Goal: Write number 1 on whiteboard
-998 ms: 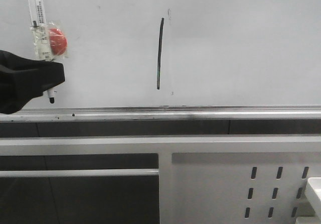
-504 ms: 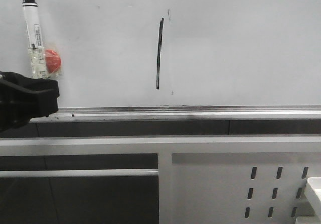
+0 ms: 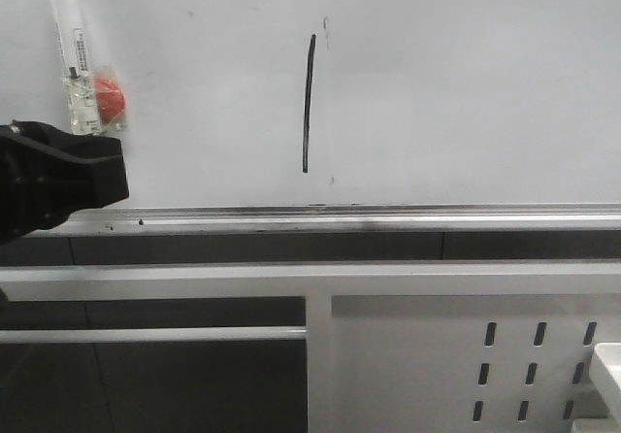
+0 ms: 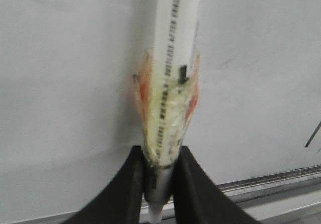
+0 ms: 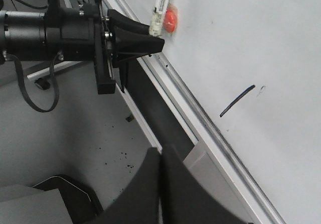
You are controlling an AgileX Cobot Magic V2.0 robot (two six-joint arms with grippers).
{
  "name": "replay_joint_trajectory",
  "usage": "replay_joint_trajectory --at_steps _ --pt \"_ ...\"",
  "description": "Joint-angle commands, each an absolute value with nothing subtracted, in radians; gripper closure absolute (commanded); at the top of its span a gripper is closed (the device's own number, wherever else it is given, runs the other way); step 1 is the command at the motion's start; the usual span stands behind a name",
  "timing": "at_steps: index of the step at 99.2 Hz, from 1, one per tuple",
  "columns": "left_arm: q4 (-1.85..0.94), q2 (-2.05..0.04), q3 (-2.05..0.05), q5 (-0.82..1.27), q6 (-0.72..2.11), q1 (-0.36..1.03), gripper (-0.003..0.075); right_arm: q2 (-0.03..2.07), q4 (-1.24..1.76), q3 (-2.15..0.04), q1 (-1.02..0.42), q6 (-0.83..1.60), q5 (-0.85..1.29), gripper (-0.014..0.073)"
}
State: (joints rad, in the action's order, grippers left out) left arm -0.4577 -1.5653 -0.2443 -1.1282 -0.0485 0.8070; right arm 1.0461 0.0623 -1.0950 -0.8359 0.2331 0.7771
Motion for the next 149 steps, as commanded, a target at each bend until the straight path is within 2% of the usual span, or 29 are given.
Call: replay_joint_trajectory --at_steps 1,39,47,54,66,71,77,107,117,124,137,149 --pt "-0.465 -1.545 -0.273 -1.282 -0.031 0.815 0.0740 1.027 0.054 -1.118 -0.829 0.233 0.706 0.0663" --pt "-0.465 -1.545 -0.286 -1.314 -0.031 0.815 0.0739 1.027 0.054 -1.118 -0.829 0.233 0.708 0.0663" --pt "-0.465 -1.545 -0.286 -1.314 -0.031 0.815 0.0717 1.027 0.054 -1.118 -0.829 0.233 0.708 0.0663" --pt "-0.458 -1.545 -0.286 -1.319 -0.031 0.815 0.0634 1.027 0.054 -1.118 -0.829 0.233 0.708 0.0663" --pt "-0.457 -1.545 -0.283 -1.328 -0.031 0.815 0.0395 1.027 0.054 -1.118 -0.829 0.233 0.710 0.0663" --pt "-0.464 -1.545 -0.283 -1.328 -0.031 0.815 0.0335 1.027 0.054 -1.118 -0.829 0.233 0.710 0.0663" --pt "-0.464 -1.545 -0.274 -1.334 -0.031 0.815 0.0309 1.027 0.054 -1.118 -0.829 0.233 0.710 0.0663" --pt "-0.353 -1.498 -0.163 -1.361 -0.050 0.815 0.0311 0.999 0.026 -1.117 -0.829 0.233 0.702 0.0663" --pt "-0.320 -1.454 -0.120 -1.361 -0.050 0.815 0.0332 0.935 0.000 -1.072 -0.831 0.235 0.623 0.0663" --pt "-0.310 -1.420 -0.086 -1.361 -0.050 0.815 0.0416 0.857 -0.015 -1.007 -0.831 0.235 0.535 0.0663" --pt "-0.257 -1.362 -0.022 -1.361 -0.050 0.815 0.0744 0.678 -0.026 -0.835 -0.831 0.235 0.399 0.0663" --pt "-0.228 -1.344 0.026 -1.361 -0.048 0.815 0.0740 0.491 -0.028 -0.645 -0.831 0.233 0.327 0.0663"
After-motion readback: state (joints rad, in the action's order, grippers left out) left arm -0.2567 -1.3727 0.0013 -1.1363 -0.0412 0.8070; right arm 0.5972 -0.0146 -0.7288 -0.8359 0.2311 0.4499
